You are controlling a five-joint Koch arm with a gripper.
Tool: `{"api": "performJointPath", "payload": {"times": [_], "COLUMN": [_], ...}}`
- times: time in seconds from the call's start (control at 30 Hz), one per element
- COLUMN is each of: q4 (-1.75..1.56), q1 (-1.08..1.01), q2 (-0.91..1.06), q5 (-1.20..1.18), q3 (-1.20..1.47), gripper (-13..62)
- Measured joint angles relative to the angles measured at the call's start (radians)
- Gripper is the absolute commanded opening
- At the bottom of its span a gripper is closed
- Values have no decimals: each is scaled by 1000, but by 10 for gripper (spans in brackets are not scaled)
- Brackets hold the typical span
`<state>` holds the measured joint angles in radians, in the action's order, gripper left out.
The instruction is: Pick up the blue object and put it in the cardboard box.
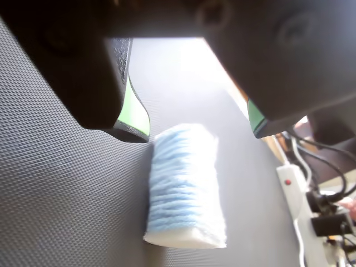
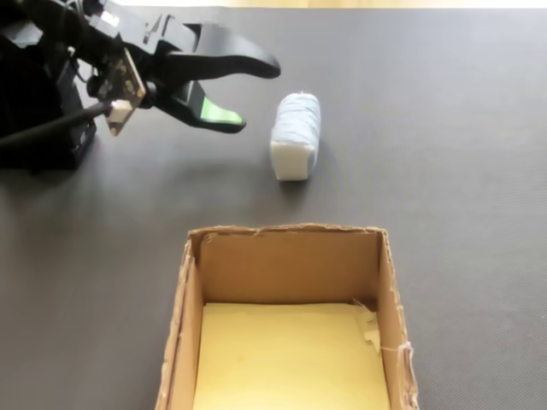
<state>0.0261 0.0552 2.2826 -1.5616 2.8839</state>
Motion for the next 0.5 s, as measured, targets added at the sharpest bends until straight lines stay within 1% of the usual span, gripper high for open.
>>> {"api": "performJointPath", "payload": {"times": [0.13, 0.17, 0.23, 0.33, 0.37, 0.4, 0.47, 0.5], "q4": [72, 158, 222, 394, 408, 469, 505, 518], "q1": [0, 0, -2, -2, -2, -2, -3, -3], "q2": [-48, -81, -114, -225, -235, -293, -330, -394], "q5": [2, 2, 3, 3, 3, 3, 5, 5], "q3": [-86, -150, -204, -305, -316, -383, -420, -477], "gripper": [337, 337, 333, 332, 332, 332, 332, 332]}}
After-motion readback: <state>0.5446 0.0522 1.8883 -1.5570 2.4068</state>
